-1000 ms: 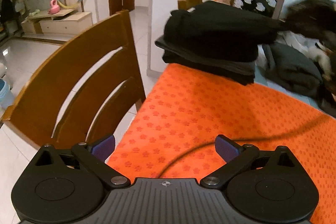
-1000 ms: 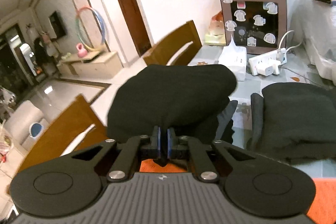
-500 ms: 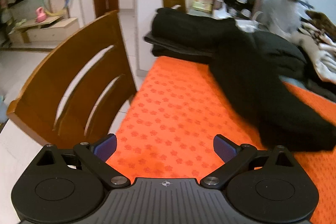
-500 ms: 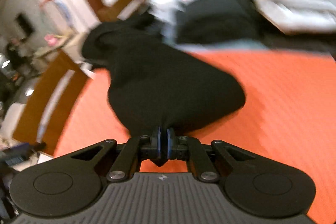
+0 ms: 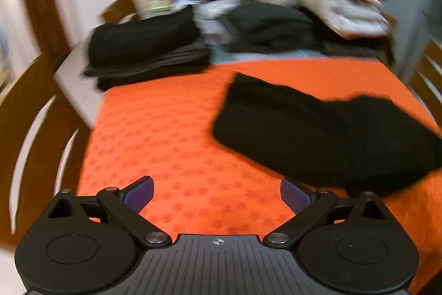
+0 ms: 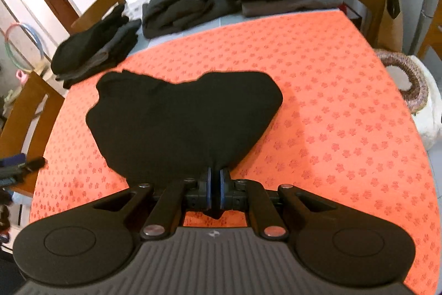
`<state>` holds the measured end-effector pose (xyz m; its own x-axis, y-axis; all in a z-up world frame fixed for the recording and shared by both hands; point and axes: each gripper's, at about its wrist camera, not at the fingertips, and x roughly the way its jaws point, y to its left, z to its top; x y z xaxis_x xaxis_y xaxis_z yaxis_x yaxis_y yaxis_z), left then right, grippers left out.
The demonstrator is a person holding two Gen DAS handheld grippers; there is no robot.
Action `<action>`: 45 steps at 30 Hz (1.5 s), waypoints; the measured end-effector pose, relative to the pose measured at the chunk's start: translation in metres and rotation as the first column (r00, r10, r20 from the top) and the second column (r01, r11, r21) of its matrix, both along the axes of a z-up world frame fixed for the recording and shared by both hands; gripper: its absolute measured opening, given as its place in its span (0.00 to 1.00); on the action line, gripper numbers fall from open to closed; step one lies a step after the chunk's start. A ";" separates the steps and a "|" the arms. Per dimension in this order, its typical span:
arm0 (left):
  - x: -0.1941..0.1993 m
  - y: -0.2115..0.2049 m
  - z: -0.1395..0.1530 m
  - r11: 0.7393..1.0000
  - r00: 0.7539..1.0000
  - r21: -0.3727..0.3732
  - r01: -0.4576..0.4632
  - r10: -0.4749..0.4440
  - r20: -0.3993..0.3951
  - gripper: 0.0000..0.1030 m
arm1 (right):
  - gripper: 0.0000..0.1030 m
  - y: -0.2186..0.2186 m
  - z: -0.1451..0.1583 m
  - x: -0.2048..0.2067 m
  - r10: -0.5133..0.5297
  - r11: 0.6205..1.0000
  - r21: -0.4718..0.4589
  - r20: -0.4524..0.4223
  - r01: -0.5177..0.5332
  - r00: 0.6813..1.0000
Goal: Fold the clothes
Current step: 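Pull the black garment onto the tablecloth with the right gripper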
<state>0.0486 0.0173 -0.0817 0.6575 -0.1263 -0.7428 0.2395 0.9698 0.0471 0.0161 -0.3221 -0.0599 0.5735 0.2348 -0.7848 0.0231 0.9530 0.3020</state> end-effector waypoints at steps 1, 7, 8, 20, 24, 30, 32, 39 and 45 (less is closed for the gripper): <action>0.000 -0.007 -0.004 0.999 0.999 0.014 0.040 -0.040 0.006 0.95 | 0.07 0.001 0.005 0.000 0.002 1.000 -0.004 0.017 -0.002 1.000; -0.002 -0.052 -0.030 0.961 0.963 0.093 0.262 -0.267 0.043 0.95 | 0.07 -0.003 0.036 0.002 0.004 1.000 0.005 0.089 -0.004 0.996; -0.002 -0.060 -0.034 0.951 0.953 0.103 0.293 -0.299 0.051 0.95 | 0.07 -0.005 0.040 0.001 0.000 1.000 0.007 0.095 -0.001 0.995; 0.003 -0.113 -0.073 0.876 0.881 0.270 0.400 -0.448 0.148 0.75 | 0.01 -0.016 0.071 -0.029 -0.054 0.999 0.004 0.176 0.054 0.983; -0.001 -0.104 -0.077 0.858 0.859 0.227 0.461 -0.496 0.126 0.29 | 0.01 -0.027 0.093 -0.045 -0.082 0.995 -0.039 0.255 0.095 0.963; -0.007 -0.105 -0.061 0.868 0.857 0.237 0.437 -0.481 0.184 0.17 | 0.02 -0.038 0.063 -0.057 -0.062 0.995 -0.068 0.170 0.074 0.984; -0.004 -0.106 -0.057 0.870 0.857 0.234 0.434 -0.479 0.189 0.18 | 0.06 -0.034 0.043 -0.063 -0.052 0.995 -0.077 0.137 0.063 0.989; 0.003 -0.102 -0.066 0.862 0.861 0.247 0.442 -0.485 0.153 0.43 | 0.45 -0.016 -0.024 -0.086 -0.053 0.990 -0.124 0.058 0.060 0.997; 0.010 -0.094 -0.078 0.845 0.851 0.287 0.452 -0.504 0.145 0.63 | 0.64 -0.009 -0.063 -0.094 -0.086 0.989 -0.114 0.053 0.092 0.995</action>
<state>0.0587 -0.0767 -0.1597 0.7012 -0.3055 -0.6442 0.6292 0.6902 0.3575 -0.0782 -0.3307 -0.1224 0.6256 0.0896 -0.7750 0.0977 0.9766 0.1917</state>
